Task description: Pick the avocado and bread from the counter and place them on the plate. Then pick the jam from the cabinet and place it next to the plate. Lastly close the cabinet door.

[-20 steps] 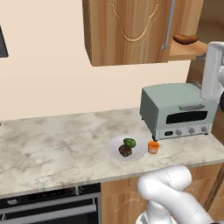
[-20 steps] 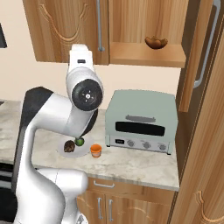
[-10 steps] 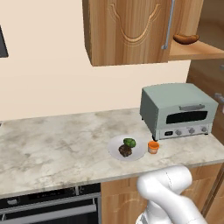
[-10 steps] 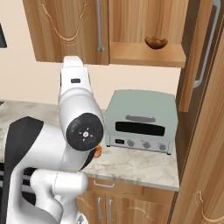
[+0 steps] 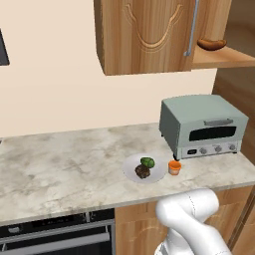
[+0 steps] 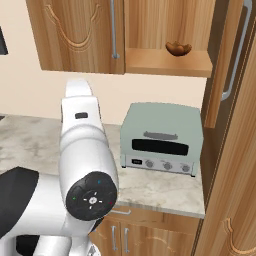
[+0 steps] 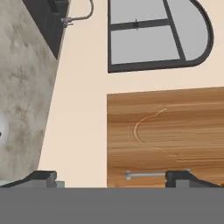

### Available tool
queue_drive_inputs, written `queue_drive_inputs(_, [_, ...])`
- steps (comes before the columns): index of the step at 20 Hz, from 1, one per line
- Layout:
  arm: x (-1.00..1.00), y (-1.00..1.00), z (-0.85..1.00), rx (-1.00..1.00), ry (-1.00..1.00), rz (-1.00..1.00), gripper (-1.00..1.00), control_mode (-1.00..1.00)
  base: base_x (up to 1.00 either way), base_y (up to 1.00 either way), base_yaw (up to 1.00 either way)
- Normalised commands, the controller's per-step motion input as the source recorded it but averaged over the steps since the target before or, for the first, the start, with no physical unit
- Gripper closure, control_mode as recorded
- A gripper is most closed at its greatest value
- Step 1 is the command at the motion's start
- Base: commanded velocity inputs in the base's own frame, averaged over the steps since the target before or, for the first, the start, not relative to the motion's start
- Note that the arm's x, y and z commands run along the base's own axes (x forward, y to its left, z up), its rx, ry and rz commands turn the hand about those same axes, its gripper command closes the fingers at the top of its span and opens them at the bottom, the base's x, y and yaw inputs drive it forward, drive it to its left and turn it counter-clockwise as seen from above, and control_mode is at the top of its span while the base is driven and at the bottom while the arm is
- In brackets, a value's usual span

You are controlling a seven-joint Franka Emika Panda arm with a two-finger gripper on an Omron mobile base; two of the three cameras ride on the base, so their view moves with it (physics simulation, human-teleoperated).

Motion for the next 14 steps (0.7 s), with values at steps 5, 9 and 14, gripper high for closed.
queue_drive_inputs(5, [-0.09, -0.47, 0.0, 0.0, 0.0, 0.0, -1.0, -1.0, 0.0, 0.0, 0.0])
queue_drive_inputs(9, [-0.28, -0.52, 0.0, 0.0, -0.02, 0.0, -1.0, -1.0, 0.0, 0.0, 0.0])
queue_drive_inputs(14, [-0.43, -0.47, 0.0, 0.0, -0.04, 0.0, -1.0, -1.0, 0.0, 0.0, 0.0])
